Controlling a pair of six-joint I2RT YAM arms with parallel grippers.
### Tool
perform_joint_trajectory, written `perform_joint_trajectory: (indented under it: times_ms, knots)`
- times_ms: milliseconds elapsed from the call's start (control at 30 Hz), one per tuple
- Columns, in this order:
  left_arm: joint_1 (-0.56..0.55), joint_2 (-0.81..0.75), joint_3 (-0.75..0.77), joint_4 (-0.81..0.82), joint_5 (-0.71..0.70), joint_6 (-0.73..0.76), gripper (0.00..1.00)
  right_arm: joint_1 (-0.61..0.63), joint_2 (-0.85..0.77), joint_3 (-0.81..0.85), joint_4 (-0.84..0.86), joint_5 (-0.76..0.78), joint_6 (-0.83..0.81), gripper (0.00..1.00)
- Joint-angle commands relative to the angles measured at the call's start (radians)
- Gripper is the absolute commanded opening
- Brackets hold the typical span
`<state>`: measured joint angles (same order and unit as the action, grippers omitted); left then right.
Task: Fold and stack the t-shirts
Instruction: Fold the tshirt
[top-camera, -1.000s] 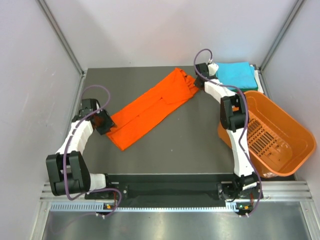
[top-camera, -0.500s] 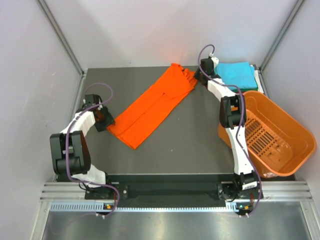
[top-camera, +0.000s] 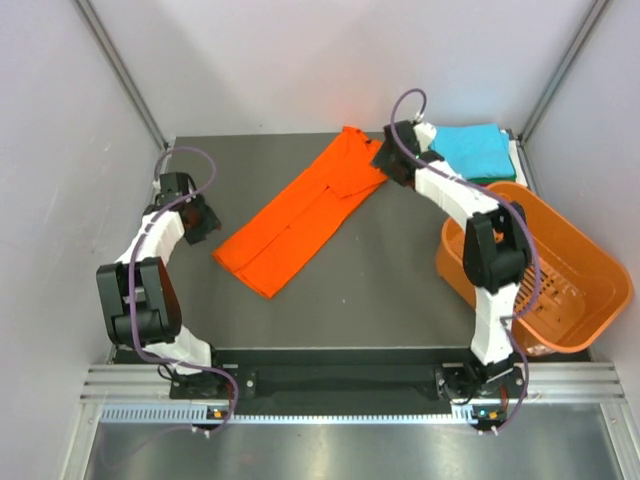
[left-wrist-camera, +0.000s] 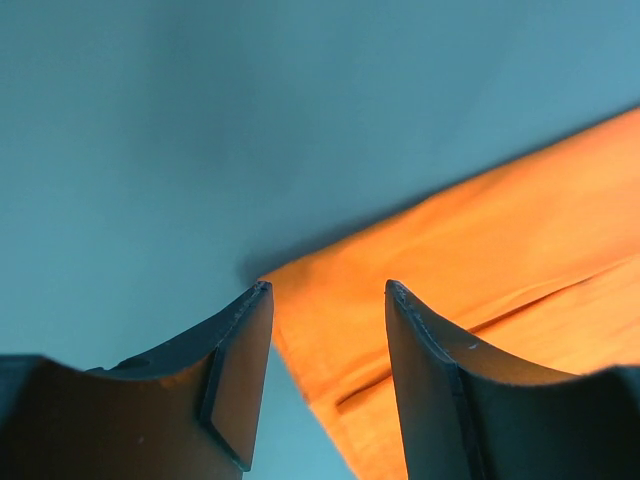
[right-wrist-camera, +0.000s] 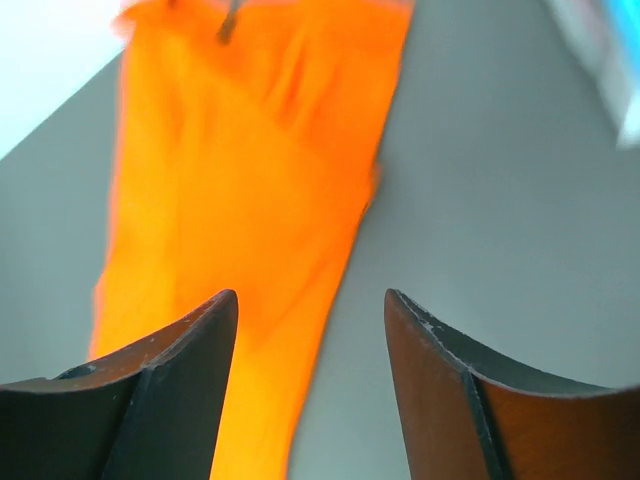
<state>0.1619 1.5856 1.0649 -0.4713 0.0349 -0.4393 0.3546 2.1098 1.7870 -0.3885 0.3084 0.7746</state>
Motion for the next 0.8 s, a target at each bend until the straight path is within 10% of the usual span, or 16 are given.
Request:
perform_joint_trajectory:
  times_ms: [0, 367, 767]
  knots:
    - [0.007, -0.047, 0.084, 0.056, -0.026, -0.024, 0.54, 0.151, -0.207, -0.188, -0.107, 0.087, 0.224, 0.61]
    - [0.131, 0.028, 0.211, 0.112, 0.27, -0.11, 0.53, 0.657, -0.335, -0.471, -0.13, 0.159, 0.845, 0.58]
    - [0.149, 0.053, 0.124, 0.158, 0.367, -0.139, 0.51, 0.833, -0.056, -0.305, 0.01, 0.069, 0.897, 0.5]
